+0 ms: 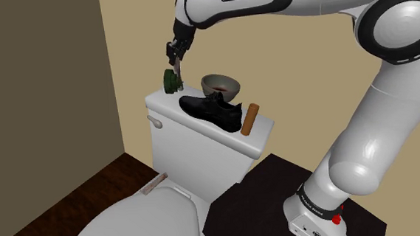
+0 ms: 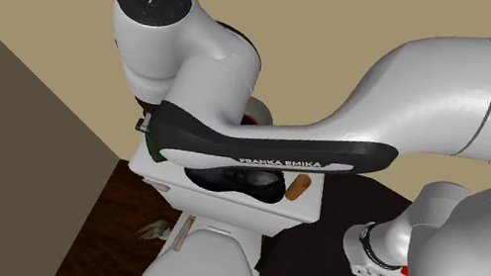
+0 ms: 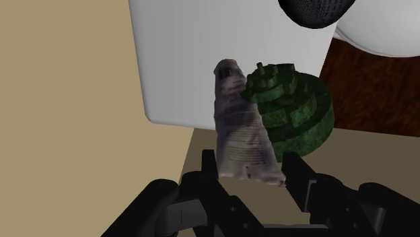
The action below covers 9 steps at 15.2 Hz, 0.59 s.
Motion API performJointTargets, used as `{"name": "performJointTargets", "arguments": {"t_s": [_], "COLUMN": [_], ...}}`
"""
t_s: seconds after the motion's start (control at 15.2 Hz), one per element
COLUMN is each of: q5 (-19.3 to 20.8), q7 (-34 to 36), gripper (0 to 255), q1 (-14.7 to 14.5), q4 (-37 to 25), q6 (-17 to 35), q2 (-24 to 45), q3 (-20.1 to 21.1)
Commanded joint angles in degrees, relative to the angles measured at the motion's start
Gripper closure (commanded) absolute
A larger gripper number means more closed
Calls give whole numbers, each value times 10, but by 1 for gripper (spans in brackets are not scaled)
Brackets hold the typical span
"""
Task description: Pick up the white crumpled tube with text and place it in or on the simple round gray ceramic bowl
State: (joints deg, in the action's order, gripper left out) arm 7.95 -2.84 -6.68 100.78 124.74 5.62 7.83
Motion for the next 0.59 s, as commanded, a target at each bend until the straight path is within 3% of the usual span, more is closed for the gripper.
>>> {"name": "performJointTargets", "arguments": {"t_s": [0.0, 0.53], "q5": [-2, -5], "q7": [-2, -9], "gripper": [255, 255], "q1": [0, -1], "q4": [-14, -76], "q6": [-15, -77], "q2": [-2, -2], "q3": [0, 1]}}
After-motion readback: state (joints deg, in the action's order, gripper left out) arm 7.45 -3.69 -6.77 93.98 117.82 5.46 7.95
